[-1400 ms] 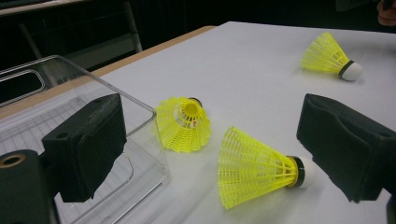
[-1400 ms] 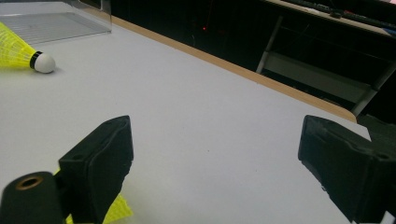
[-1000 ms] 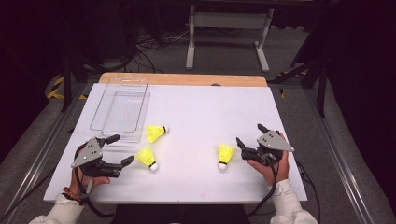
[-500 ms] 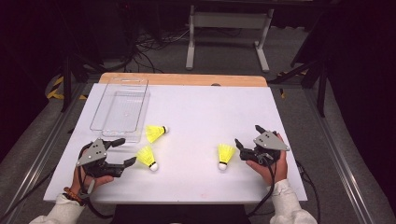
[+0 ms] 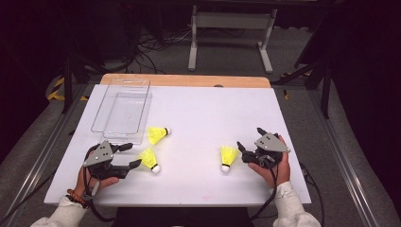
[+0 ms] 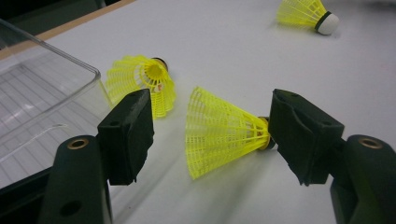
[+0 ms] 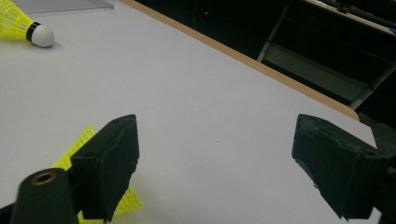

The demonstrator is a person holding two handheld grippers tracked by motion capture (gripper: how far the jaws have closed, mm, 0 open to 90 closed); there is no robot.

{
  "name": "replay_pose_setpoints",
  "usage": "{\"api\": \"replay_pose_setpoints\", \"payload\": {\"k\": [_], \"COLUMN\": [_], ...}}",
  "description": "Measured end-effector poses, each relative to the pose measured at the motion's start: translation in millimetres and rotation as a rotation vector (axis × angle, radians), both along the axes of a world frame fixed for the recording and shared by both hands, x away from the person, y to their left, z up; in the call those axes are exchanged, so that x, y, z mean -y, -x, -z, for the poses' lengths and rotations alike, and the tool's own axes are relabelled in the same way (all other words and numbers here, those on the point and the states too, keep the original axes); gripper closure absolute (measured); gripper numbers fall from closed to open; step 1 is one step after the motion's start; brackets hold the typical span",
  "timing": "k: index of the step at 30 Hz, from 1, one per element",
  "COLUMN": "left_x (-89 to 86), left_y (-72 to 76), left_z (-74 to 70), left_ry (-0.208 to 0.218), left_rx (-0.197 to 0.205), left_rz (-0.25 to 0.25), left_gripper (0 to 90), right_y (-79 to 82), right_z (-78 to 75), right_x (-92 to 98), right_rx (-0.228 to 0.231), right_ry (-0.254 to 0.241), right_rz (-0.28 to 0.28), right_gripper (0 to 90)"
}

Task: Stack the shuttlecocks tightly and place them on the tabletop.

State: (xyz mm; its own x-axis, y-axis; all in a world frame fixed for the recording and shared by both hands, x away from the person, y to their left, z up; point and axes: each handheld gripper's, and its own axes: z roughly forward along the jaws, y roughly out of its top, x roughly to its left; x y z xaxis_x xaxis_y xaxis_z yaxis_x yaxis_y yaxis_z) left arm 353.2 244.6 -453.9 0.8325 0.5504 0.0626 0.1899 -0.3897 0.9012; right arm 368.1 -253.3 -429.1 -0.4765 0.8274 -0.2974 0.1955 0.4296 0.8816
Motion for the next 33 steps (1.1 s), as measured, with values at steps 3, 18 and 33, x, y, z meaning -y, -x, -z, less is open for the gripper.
{"api": "replay_pose_setpoints", "payload": {"k": [3, 18, 33], "left_x": [1.5, 5.0, 6.2], "left_y": [-1.4, -11.7, -15.2], "left_z": [1.4, 10.9, 14.2], "left_ry": [-0.010, -0.001, 0.004], "left_rx": [-0.013, -0.104, -0.139], "left_rz": [-0.001, 0.002, 0.019], "left_gripper": [35.2, 44.0, 52.6], "right_y": [-0.1, -1.8, -2.8], "right_z": [0.9, 3.8, 5.2], "right_x": [-1.1, -3.0, -3.6], "right_rx": [-0.004, -0.023, -0.030], "right_ry": [0.009, 0.028, 0.039], "right_rz": [-0.003, -0.009, -0.014], "right_gripper": [16.0, 16.0, 16.0]}}
